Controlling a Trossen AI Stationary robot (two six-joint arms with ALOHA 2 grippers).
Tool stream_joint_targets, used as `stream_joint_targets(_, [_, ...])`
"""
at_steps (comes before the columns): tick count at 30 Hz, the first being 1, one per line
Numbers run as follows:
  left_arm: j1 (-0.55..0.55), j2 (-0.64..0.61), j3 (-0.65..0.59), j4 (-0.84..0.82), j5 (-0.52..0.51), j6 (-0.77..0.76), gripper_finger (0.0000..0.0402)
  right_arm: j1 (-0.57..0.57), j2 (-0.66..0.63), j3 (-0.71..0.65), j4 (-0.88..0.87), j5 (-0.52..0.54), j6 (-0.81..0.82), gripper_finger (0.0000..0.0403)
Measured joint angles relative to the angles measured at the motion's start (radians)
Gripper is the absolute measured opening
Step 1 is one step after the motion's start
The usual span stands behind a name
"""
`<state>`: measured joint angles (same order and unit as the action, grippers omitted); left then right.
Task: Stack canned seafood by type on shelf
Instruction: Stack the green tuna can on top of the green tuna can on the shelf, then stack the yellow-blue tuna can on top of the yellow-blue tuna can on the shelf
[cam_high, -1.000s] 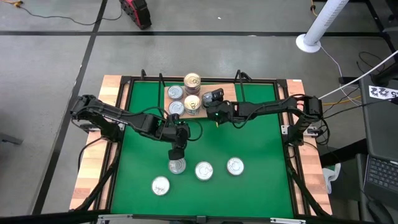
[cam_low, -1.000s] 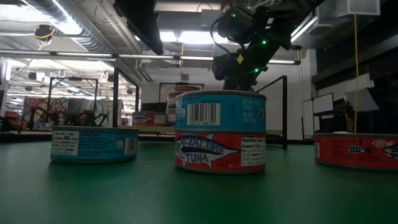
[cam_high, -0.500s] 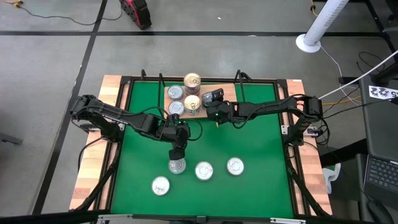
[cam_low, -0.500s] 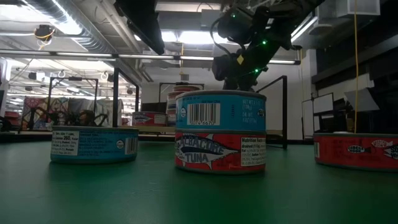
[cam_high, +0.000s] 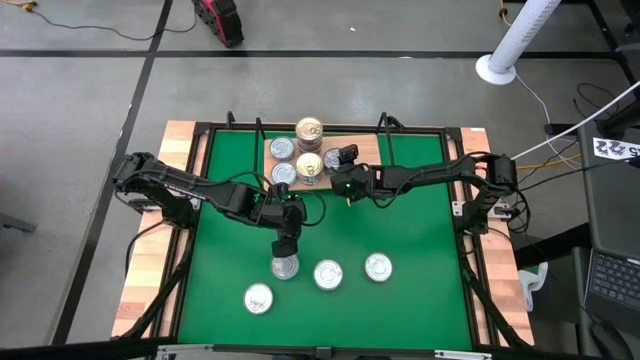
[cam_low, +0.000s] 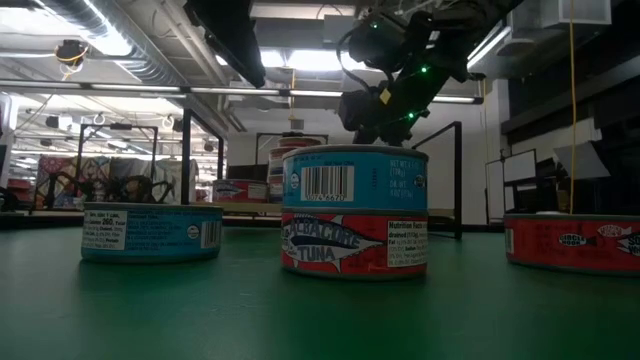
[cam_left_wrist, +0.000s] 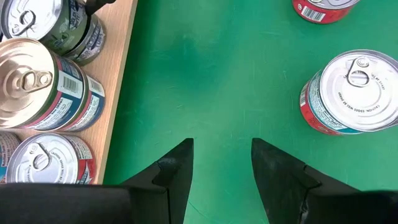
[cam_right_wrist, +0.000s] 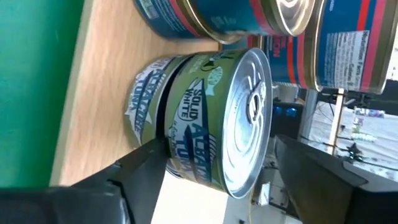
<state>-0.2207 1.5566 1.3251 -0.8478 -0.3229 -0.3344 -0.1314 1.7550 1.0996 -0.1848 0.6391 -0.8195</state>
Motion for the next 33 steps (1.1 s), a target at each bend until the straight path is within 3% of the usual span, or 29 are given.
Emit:
stream_joint_targets(8, [-0.012,0.0,0.0,0.0,0.007,-0.015,0.0157,0.002,0.0,0.02,-0.037,0.049,-0.05,0.0292])
stream_joint_targets(19, [-0.056,0.0,0.0,0.0,0.009,-0.046,0.0157,0.001,-0.003,0.109,-0.264,0.045,-0.043,0.0287])
stream_joint_targets(26, [-0.112,0.0,0.0,0.001,0.011,-0.11,0.0157,0.046,-0.003,0.186,-0.439,0.049,0.131,0.0287])
stream_joint_targets(33, [-0.204,0.008,0.0,0.002,0.011,-0.277,0.0156,0.155,-0.003,0.224,-0.549,0.049,0.266,0.0287])
